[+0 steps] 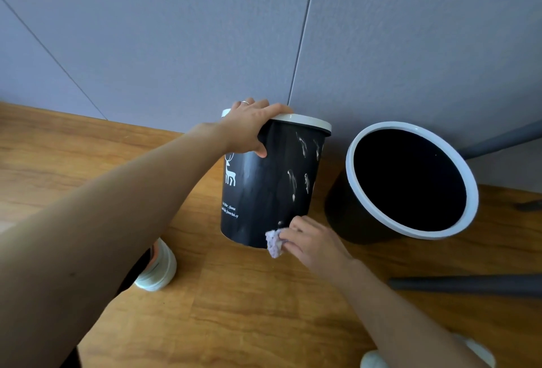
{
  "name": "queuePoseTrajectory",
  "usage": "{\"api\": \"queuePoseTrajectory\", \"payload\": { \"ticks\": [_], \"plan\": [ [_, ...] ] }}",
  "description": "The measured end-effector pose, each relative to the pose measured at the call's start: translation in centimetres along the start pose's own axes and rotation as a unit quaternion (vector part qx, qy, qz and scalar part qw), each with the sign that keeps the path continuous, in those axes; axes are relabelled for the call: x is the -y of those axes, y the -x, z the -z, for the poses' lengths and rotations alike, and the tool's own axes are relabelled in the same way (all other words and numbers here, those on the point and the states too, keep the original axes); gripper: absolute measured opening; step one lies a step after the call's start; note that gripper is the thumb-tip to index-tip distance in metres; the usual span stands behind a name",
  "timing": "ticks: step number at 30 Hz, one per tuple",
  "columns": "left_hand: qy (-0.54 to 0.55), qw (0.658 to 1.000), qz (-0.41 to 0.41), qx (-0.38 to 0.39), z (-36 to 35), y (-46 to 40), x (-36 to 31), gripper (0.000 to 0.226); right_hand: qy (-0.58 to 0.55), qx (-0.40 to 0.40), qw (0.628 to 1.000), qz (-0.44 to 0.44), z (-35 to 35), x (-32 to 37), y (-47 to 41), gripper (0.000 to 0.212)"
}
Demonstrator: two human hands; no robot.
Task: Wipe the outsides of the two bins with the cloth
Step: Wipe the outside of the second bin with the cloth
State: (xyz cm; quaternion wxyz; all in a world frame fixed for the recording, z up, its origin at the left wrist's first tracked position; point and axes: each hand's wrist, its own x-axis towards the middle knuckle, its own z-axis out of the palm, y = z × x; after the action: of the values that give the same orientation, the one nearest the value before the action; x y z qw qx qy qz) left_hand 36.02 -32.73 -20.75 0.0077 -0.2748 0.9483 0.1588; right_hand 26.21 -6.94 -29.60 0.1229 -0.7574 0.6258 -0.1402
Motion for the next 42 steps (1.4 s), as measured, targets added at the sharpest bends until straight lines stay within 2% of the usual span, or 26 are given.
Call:
{"api": "queuePoseTrajectory", "payload": {
  "ticks": [1, 4, 6, 8, 12, 15, 17, 21, 24, 27, 32, 34, 36, 42],
  "plan": [
    [-0.001, 1.000, -0.002, 0.000, 0.0, 0.0, 0.0, 0.097, 0.024, -0.021, 0.999, 0.004, 0.5, -0.3, -0.7, 0.007],
    [-0.005, 1.000, -0.009, -0.001, -0.1, 0.1, 0.0, 0.096, 0.001, -0.092, 0.992, -0.085, 2.3, -1.7, -3.1, 0.017],
    [-0.006, 1.000, -0.011, 0.001, -0.1, 0.1, 0.0, 0.095, -0.003, -0.134, 0.987, -0.085, 2.7, -2.1, -3.7, 0.013],
    [-0.011, 1.000, -0.011, 0.000, 0.1, 0.1, 0.0, 0.094, 0.000, -0.118, 0.991, -0.063, 2.3, -1.7, -3.1, 0.012],
    [-0.007, 1.000, -0.015, 0.000, 0.0, 0.1, 0.1, 0.093, 0.010, -0.021, 1.000, -0.014, 0.4, -0.4, -0.3, 0.002],
    [-0.006, 1.000, -0.020, -0.008, -0.1, 0.1, 0.2, 0.091, -0.002, -0.015, 1.000, -0.016, 0.6, -0.6, -0.9, 0.008],
    [-0.002, 1.000, -0.019, -0.010, -0.1, 0.1, 0.3, 0.088, 0.017, -0.049, 0.998, -0.036, 1.9, -0.9, -2.5, 0.011],
    [0.005, 1.000, -0.013, -0.011, -0.1, 0.1, 0.4, 0.086, -0.014, -0.161, 0.979, -0.121, 5.1, -2.4, -6.5, 0.016],
    [0.000, 1.000, -0.016, -0.011, 0.0, 0.3, 0.5, 0.085, -0.013, -0.192, 0.970, -0.148, 5.7, -3.1, -8.2, 0.018],
    [0.003, 1.000, -0.014, -0.011, 0.1, 0.4, 0.6, 0.085, -0.008, -0.173, 0.977, -0.125, 4.7, -2.5, -7.1, 0.017],
    [0.000, 1.000, -0.019, -0.008, 0.1, 0.3, 0.3, 0.085, 0.028, -0.111, 0.993, -0.010, 2.9, -1.7, -3.5, 0.008],
    [0.000, 1.000, -0.019, -0.011, 0.0, 0.4, 0.3, 0.085, 0.029, -0.101, 0.994, 0.001, 3.1, -1.7, -3.4, 0.007],
    [0.000, 1.000, -0.016, -0.016, 0.1, 0.5, 0.4, 0.085, 0.024, -0.108, 0.993, -0.028, 3.9, -1.7, -4.5, 0.009],
    [-0.006, 1.000, -0.021, -0.021, 0.1, 1.0, 0.4, 0.085, -0.008, -0.199, 0.966, -0.163, 8.1, -3.0, -10.2, 0.018]
  ]
}}
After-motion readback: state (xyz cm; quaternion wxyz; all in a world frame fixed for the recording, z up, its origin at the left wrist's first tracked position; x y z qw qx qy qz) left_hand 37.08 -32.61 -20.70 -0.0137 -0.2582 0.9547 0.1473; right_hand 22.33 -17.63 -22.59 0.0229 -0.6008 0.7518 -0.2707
